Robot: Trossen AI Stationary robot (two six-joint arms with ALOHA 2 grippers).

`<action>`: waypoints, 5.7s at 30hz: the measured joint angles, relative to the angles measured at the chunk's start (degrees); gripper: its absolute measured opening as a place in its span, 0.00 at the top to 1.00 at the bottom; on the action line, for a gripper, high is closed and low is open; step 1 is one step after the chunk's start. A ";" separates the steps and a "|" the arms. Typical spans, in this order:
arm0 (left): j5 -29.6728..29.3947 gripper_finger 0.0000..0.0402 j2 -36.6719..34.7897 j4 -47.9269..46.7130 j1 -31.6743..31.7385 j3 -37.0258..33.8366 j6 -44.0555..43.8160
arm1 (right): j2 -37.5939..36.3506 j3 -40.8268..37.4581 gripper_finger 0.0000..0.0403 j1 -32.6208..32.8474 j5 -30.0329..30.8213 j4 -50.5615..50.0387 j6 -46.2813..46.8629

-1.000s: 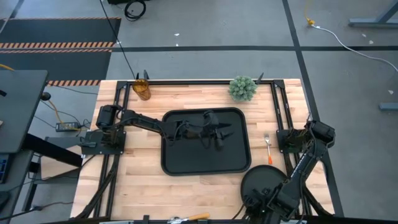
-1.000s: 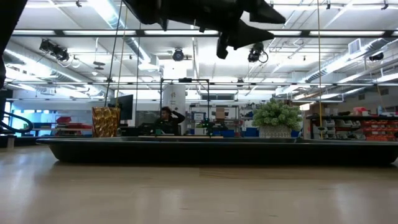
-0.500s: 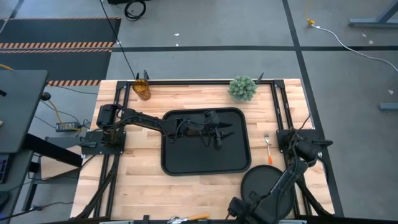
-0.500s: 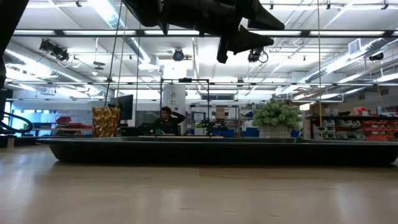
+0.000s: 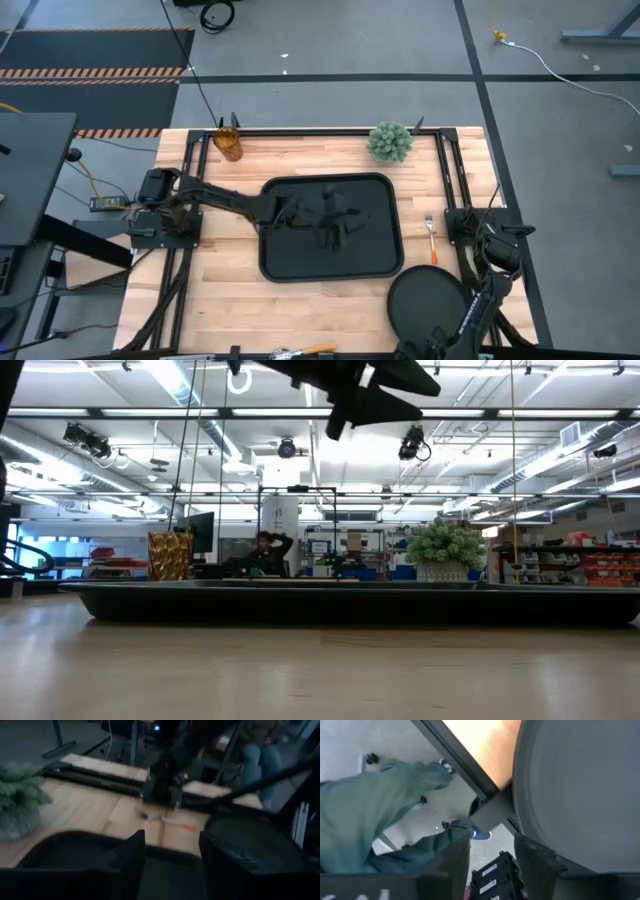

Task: Pick and place plate/cup/fork/spoon on tray
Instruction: Put the black plate on the black serving tray

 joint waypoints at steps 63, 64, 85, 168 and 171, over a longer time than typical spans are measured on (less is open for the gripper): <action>-20.43 0.52 -1.92 -24.79 -9.75 -0.26 2.94 | -0.09 -11.21 0.54 -8.12 -5.59 2.88 -0.40; -20.43 0.52 -1.92 -24.79 -9.75 -0.26 2.92 | -0.09 -11.21 0.54 -8.11 -5.59 3.05 -0.47; -20.41 0.52 -1.92 -24.78 -10.16 -0.04 3.39 | -0.09 -11.16 0.91 -8.02 -4.32 3.53 0.92; -14.33 0.52 -1.91 -11.28 -9.75 0.07 4.36 | -0.02 0.79 0.96 -6.35 6.98 6.53 -4.56; -14.33 0.52 -1.90 -10.98 -9.75 0.07 4.28 | -0.04 2.01 0.96 -6.67 7.65 6.66 -4.80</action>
